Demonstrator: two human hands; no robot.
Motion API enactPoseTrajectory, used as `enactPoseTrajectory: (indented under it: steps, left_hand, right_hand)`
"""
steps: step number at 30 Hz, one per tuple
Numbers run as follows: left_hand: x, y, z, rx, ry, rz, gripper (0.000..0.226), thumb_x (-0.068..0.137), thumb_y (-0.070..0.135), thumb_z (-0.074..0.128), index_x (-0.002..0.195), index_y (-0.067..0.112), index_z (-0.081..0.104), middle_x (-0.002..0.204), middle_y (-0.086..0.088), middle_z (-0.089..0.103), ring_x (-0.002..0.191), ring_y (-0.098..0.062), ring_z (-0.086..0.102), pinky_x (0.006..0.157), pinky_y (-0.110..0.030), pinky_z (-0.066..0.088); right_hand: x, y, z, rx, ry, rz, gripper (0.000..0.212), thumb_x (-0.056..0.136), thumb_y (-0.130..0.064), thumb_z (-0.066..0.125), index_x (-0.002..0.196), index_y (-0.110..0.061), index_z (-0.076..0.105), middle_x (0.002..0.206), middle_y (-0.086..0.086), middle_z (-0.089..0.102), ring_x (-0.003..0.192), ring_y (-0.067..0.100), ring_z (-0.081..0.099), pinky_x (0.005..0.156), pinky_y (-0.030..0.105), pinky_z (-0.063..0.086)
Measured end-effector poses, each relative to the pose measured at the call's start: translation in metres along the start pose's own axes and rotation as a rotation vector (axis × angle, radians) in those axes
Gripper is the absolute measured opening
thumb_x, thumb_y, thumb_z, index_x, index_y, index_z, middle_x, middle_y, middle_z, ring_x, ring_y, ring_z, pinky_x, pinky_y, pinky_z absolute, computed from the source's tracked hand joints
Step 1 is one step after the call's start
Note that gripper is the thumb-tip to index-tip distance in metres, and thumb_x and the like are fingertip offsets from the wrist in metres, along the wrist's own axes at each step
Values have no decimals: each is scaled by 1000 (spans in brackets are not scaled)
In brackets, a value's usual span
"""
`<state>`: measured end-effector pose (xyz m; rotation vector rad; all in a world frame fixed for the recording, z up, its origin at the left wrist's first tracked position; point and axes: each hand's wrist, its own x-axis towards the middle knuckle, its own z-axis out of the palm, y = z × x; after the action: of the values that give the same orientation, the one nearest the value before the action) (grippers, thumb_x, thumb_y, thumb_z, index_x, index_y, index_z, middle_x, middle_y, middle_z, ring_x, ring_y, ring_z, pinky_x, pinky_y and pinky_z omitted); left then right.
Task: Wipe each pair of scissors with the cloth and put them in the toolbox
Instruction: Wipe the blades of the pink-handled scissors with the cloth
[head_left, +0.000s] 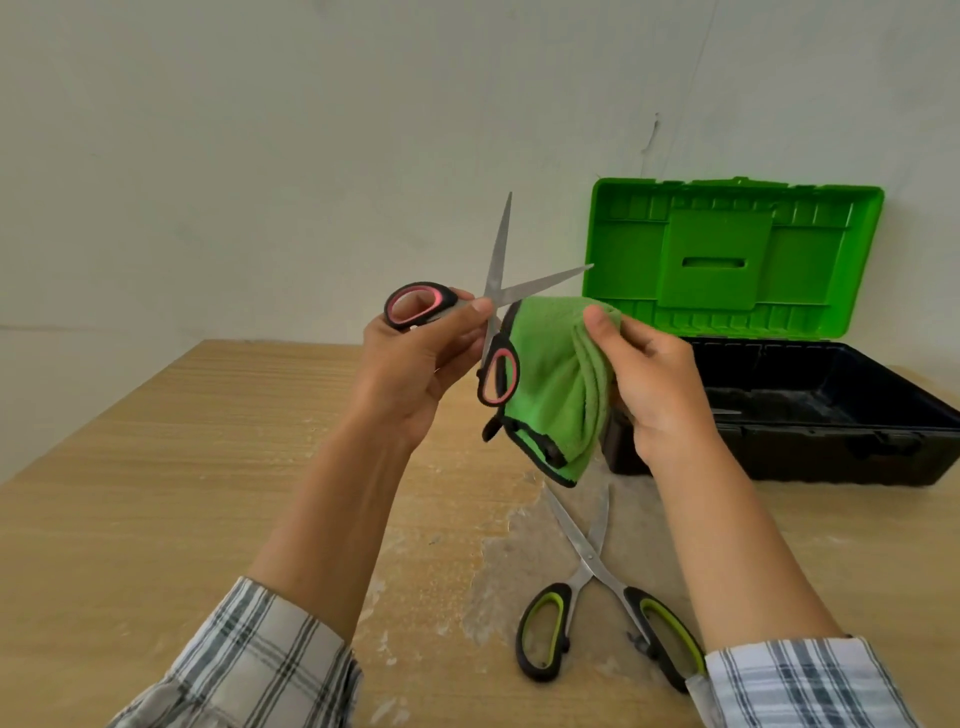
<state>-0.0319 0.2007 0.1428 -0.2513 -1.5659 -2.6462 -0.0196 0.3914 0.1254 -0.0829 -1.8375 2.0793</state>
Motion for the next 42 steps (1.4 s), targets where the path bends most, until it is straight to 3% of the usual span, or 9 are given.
enactPoseTrajectory:
  steps: [2,6,9,15,20,22,32,38,42]
  left_hand:
    - [-1,0,1,20,-24,1,13,76,2,77,81,11,69,74,-3,70,67,-12,67,64,-21,55]
    - [-2,-4,3,27,-34,-14,12,77,1,76,83,8,69,77,-6,70,70,-14,68,65,-22,56]
    - [-2,-8,5,52,-34,-12,11,77,0,76,82,7,69,74,-4,71,69,-14,69,64,-21,56]
    - [-1,-10,3,89,2,1,13,76,0,78,83,7,70,77,-7,72,73,-17,70,67,-24,57]
    - [-3,-15,8,126,-33,11,13,77,0,77,87,4,69,78,-6,71,75,-15,69,68,-23,56]
    - [-3,-15,9,123,-36,10,13,77,1,77,87,4,69,79,-6,71,75,-15,69,68,-23,56]
    - [-2,-17,8,99,-40,-20,14,77,0,77,87,5,68,77,-5,72,74,-15,70,69,-24,56]
    - [0,-11,1,59,-19,-10,14,78,1,75,88,5,67,80,-6,71,75,-15,70,69,-23,56]
    - [1,-5,-2,30,-19,-14,14,77,4,76,88,9,68,79,-3,73,75,-13,71,69,-23,56]
  right_hand:
    - [1,-1,1,111,9,105,24,88,-38,71,101,-18,76,95,0,79,93,17,76,83,36,61]
    - [1,-2,6,248,-93,160,52,79,-48,68,117,-13,73,113,9,76,109,25,70,80,34,58]
    - [0,-5,12,298,-133,146,56,76,-48,66,116,-9,72,118,16,73,102,26,69,72,30,59]
    - [-2,-6,7,395,-279,84,38,78,-22,69,112,-7,70,102,8,76,90,17,72,83,27,60]
    - [-5,-7,11,364,-144,64,22,85,-5,71,107,-4,71,89,5,75,72,12,71,58,18,54]
    - [-5,-8,11,328,-105,42,14,87,-4,71,101,-7,73,85,2,76,69,10,71,56,18,53]
    - [-1,-8,3,284,-64,36,10,86,-7,73,95,-12,75,83,0,77,74,10,72,63,21,55]
    - [8,-8,-17,372,-21,76,17,91,-11,68,107,-9,73,101,7,76,94,20,71,75,30,59]
    - [12,-9,-30,332,-143,94,29,84,-17,69,112,-9,72,109,8,74,104,23,67,84,34,60]
